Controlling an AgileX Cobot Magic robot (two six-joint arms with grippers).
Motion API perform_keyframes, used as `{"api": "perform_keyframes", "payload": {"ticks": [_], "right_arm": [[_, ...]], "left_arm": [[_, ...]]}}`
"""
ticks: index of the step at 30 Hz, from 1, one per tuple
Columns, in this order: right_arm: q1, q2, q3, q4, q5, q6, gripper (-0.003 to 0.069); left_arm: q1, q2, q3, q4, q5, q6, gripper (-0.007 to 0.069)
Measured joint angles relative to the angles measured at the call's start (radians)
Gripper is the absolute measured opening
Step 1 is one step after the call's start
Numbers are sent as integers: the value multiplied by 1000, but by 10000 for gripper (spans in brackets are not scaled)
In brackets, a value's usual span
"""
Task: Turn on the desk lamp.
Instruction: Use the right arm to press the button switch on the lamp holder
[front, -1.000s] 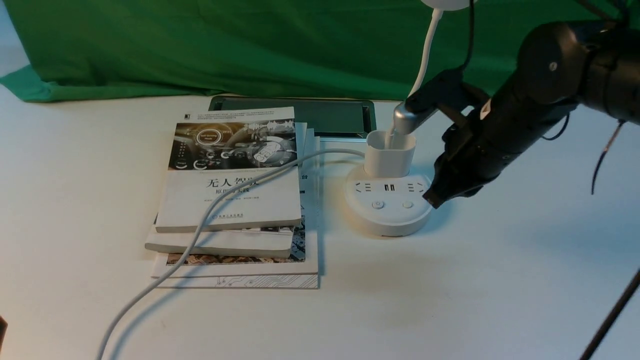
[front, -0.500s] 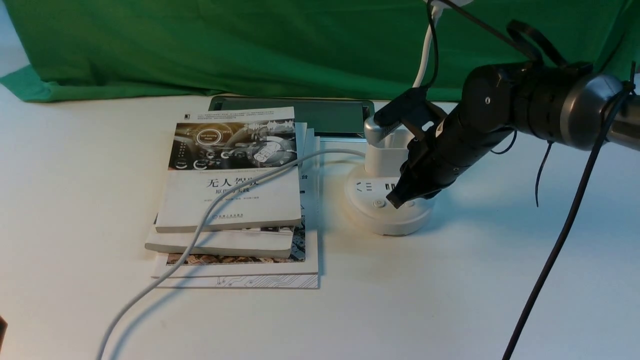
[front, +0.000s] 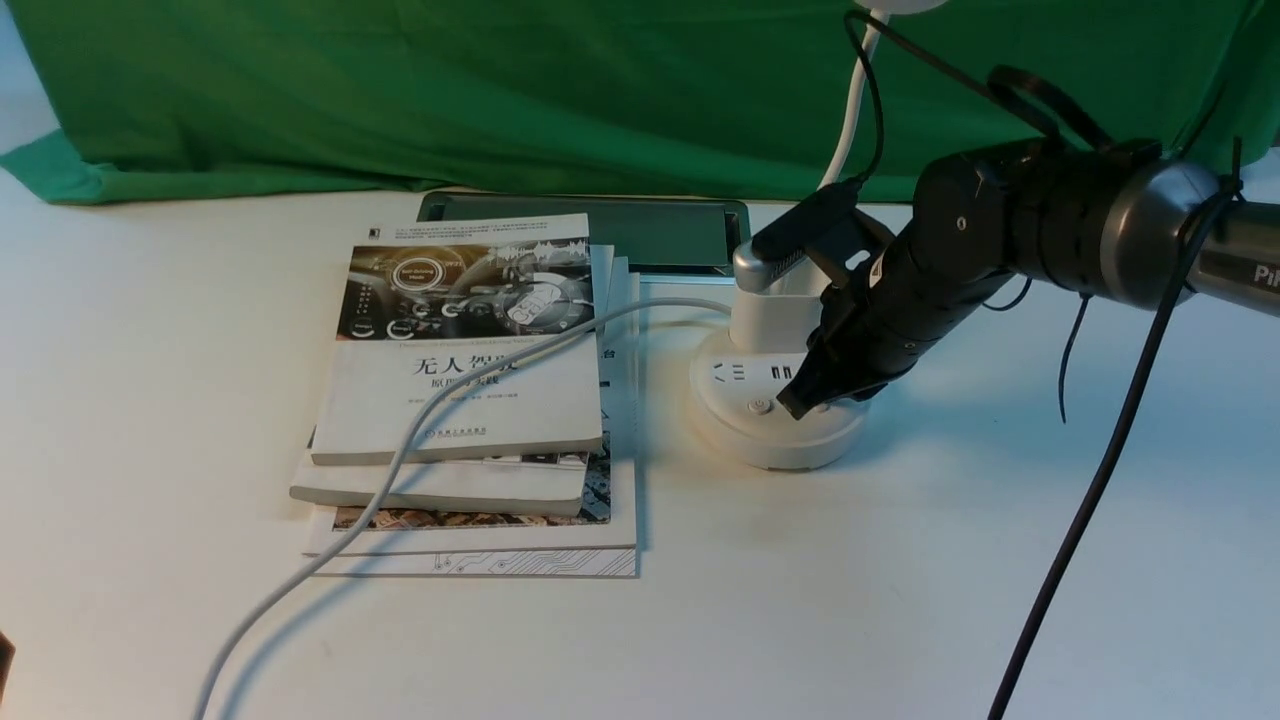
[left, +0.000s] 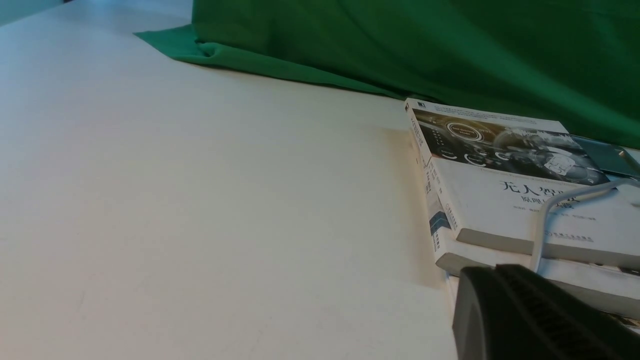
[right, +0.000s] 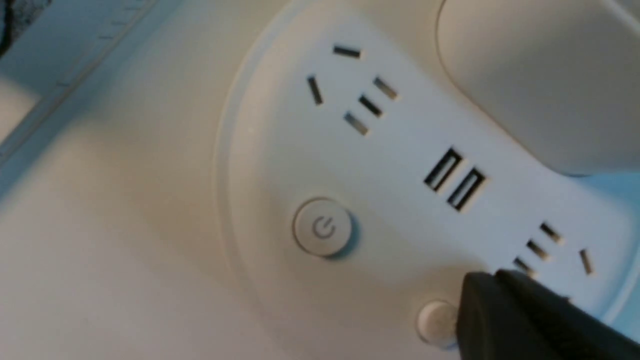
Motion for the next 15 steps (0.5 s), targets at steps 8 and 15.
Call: {"api": "perform_keyframes", "payload": {"ticks": [8,15], "right_arm": [[10,13,-2,-1,-3,8,67],[13,25,-10,0,-8,13,67]], "left_arm": [[0,0,0,0,0,0,21],[0,0,0,0,0,0,21]]}}
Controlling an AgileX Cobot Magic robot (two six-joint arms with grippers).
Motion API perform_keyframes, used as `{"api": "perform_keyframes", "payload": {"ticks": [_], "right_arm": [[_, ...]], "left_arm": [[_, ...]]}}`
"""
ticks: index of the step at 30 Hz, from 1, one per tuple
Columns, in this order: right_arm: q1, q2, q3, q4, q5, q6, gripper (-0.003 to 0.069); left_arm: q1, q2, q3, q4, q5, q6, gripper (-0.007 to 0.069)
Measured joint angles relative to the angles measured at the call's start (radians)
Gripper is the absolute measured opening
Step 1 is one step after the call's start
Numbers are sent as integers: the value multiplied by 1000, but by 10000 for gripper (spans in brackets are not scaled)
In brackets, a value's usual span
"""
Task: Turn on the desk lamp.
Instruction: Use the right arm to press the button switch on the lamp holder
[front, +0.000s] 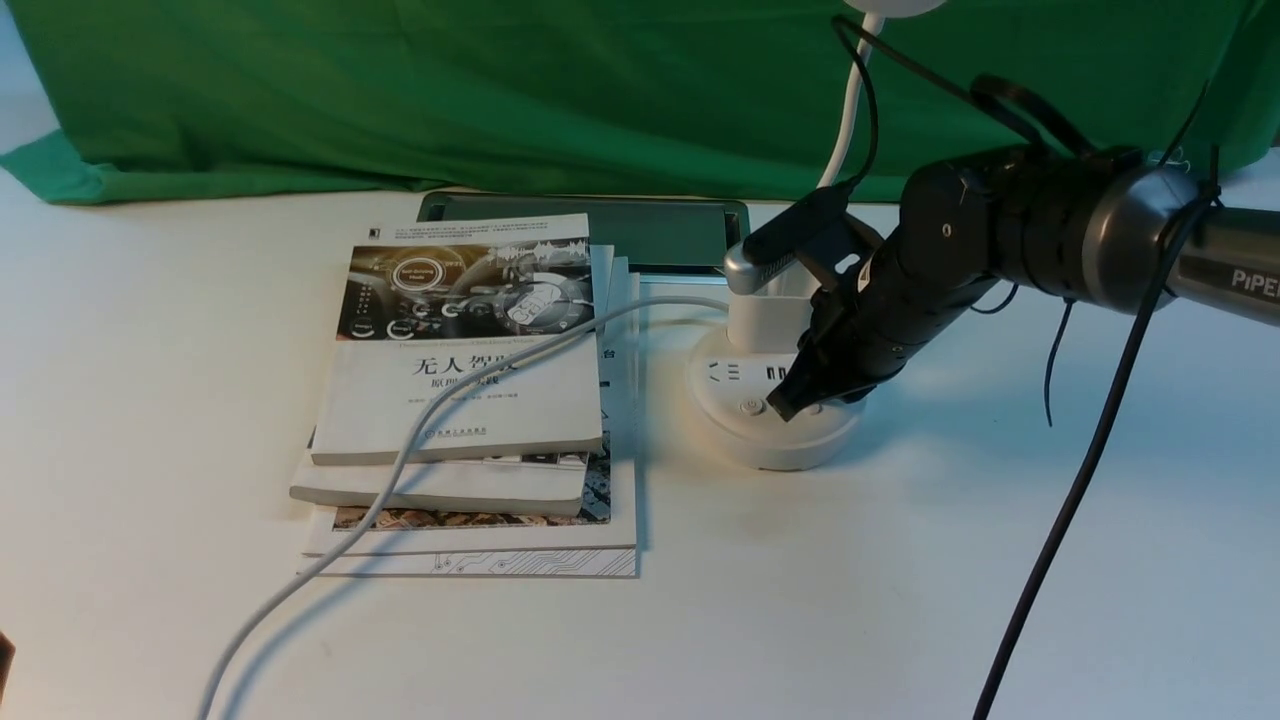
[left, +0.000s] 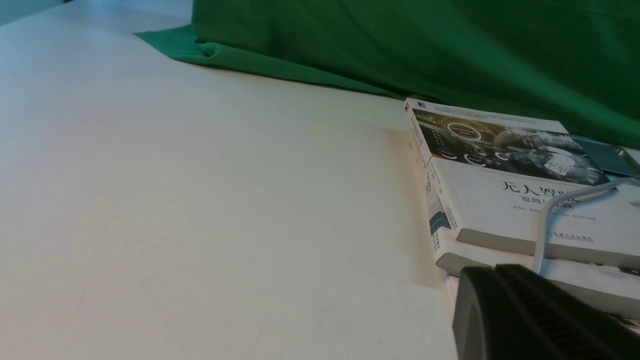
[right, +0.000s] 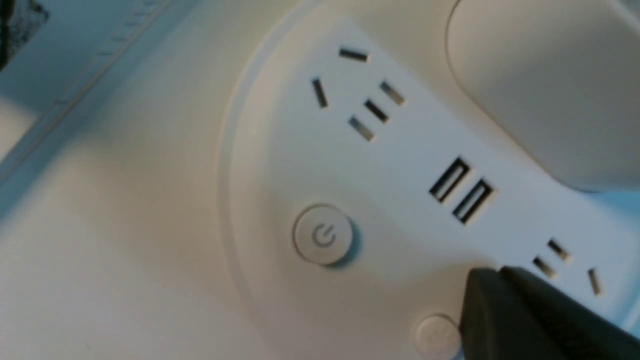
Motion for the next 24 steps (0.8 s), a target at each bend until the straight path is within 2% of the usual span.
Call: {"api": "perform_keyframes", "payload": {"ticks": [24], "right_arm": [[9,-56,2,13,46,3,76]], "left_arm": [[0,0,0,0,0,0,21]]}}
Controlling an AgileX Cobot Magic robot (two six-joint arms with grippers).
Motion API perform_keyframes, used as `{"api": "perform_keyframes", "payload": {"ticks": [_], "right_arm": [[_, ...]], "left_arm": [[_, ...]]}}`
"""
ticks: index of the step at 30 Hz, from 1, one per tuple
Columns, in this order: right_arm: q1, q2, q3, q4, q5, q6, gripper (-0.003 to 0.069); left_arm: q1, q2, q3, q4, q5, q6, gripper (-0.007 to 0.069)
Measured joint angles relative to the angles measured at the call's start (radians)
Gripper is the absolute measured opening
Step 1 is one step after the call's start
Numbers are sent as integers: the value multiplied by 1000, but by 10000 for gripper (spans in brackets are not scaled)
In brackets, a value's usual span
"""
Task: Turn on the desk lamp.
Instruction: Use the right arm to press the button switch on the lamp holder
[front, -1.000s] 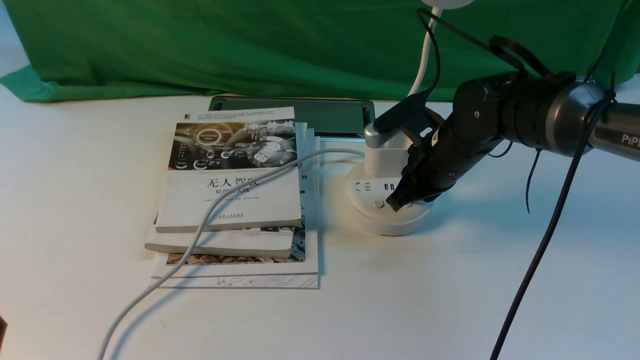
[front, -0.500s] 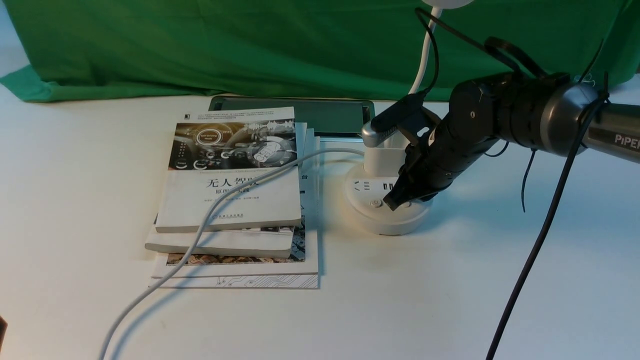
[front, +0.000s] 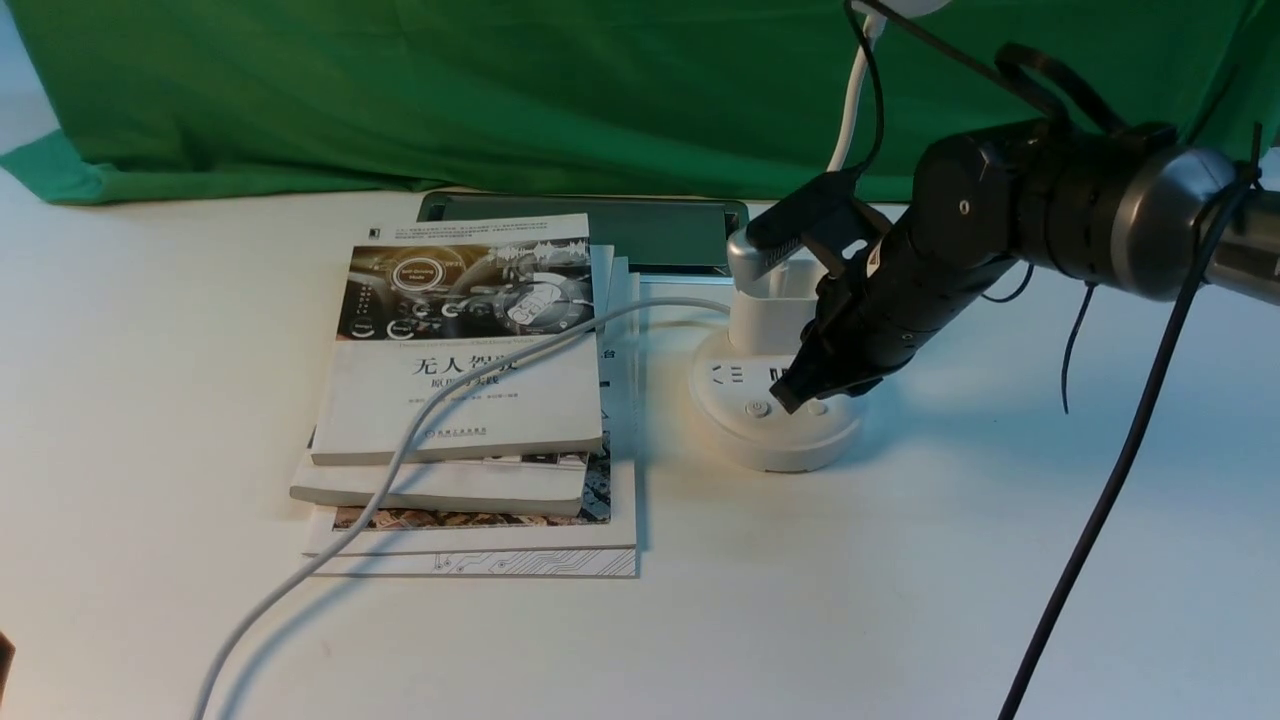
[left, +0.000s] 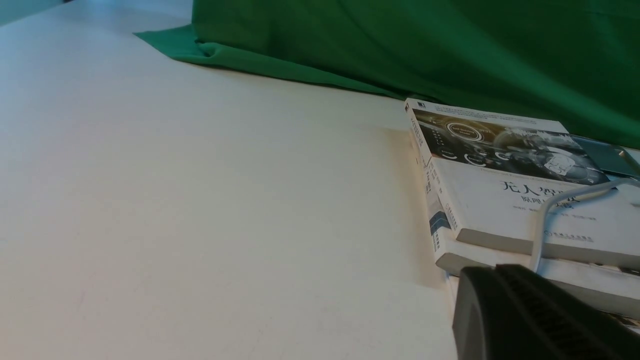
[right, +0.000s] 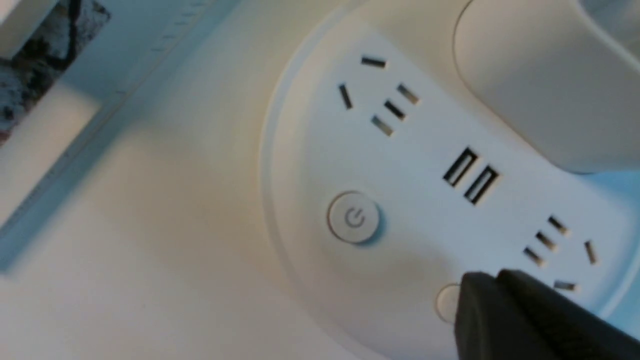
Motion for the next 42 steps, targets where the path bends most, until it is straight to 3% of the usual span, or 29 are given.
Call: {"api": "perform_keyframes", "payload": {"ticks": [42], "right_arm": [[2,30,-2,-62,-12,27,76]], "left_arm": [[0,0,0,0,0,0,21]]}}
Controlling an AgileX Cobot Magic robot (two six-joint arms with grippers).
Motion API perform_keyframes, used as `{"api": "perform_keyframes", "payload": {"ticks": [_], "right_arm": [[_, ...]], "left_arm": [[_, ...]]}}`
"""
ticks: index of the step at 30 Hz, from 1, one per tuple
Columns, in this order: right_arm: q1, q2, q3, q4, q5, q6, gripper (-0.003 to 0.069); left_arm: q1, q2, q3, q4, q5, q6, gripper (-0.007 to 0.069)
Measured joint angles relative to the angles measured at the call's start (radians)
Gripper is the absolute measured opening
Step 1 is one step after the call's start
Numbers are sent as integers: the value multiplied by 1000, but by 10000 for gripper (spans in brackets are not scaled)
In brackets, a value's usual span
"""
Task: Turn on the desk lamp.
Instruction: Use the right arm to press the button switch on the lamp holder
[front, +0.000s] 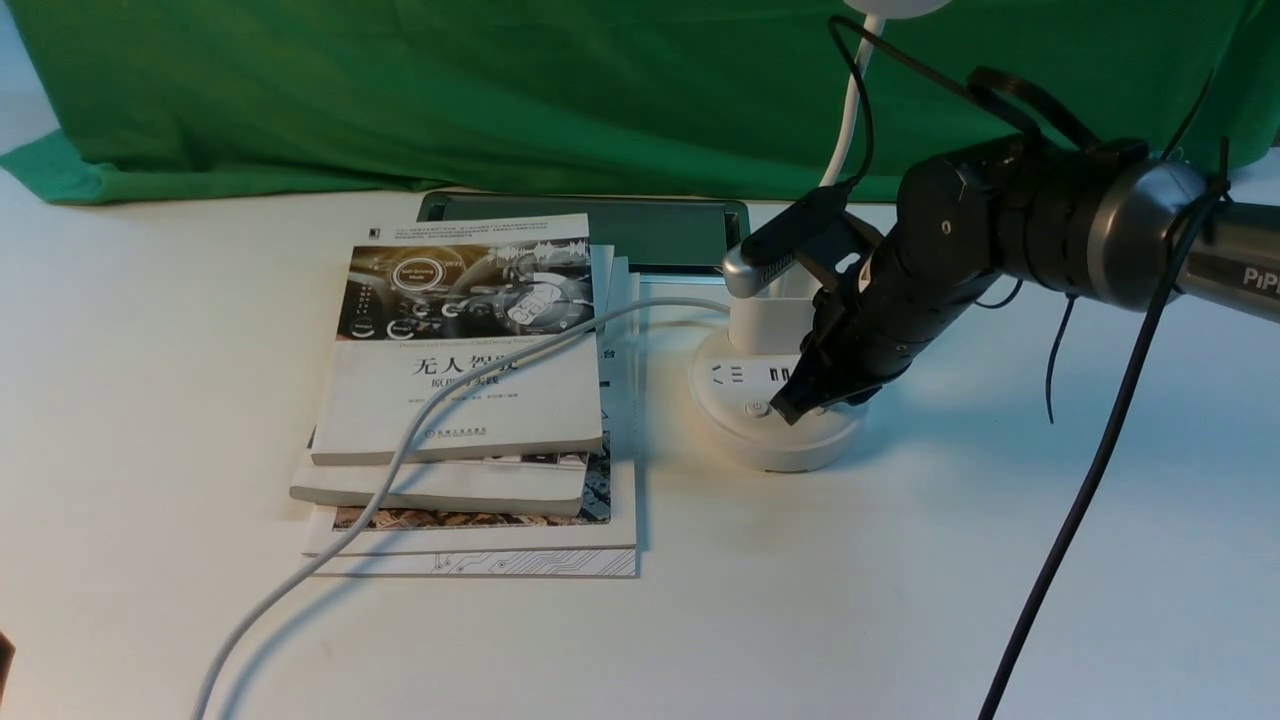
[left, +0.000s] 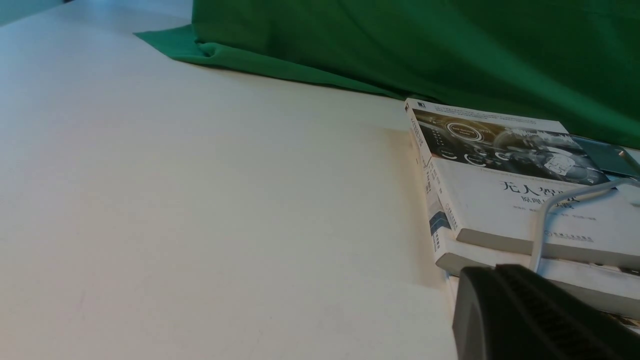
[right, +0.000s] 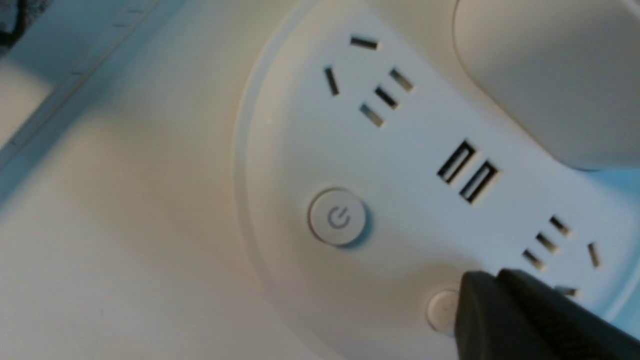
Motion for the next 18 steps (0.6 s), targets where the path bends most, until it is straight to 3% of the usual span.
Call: {"api": "perform_keyframes", "payload": {"ticks": [18], "right_arm": [[0,14,-3,-4,-4,1,76]], "left_arm": [[0,0,0,0,0,0,21]]}}
